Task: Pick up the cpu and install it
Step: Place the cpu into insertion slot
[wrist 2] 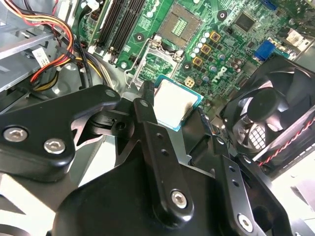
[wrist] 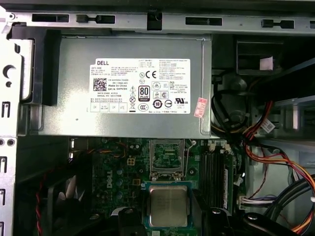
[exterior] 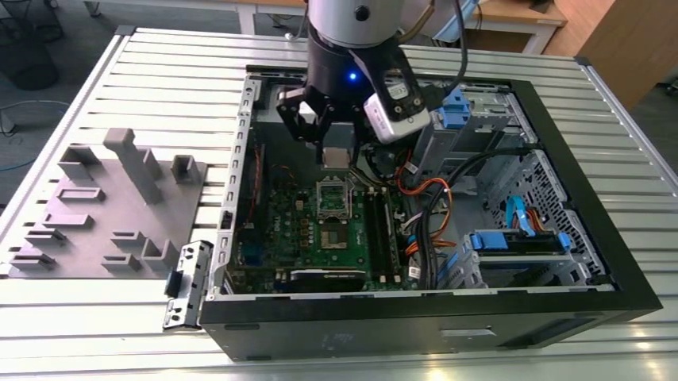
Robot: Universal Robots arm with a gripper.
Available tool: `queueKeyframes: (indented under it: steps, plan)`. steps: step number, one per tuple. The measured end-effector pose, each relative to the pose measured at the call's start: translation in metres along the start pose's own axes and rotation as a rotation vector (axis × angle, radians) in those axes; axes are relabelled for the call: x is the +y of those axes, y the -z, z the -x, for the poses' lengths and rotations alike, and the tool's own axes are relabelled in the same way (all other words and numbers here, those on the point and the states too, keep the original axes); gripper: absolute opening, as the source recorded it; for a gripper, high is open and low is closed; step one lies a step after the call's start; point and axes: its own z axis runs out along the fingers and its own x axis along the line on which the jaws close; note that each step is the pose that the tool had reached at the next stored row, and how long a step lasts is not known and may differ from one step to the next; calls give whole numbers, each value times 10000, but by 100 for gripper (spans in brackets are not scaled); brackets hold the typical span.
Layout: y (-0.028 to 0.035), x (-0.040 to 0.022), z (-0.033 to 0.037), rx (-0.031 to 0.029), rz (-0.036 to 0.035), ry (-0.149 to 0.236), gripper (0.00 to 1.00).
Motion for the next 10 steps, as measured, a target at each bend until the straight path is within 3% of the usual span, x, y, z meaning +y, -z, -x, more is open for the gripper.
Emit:
queueKeyframes:
  steps: [10]
  plan:
    - [-88,-5,-3,1,-1,5,47]
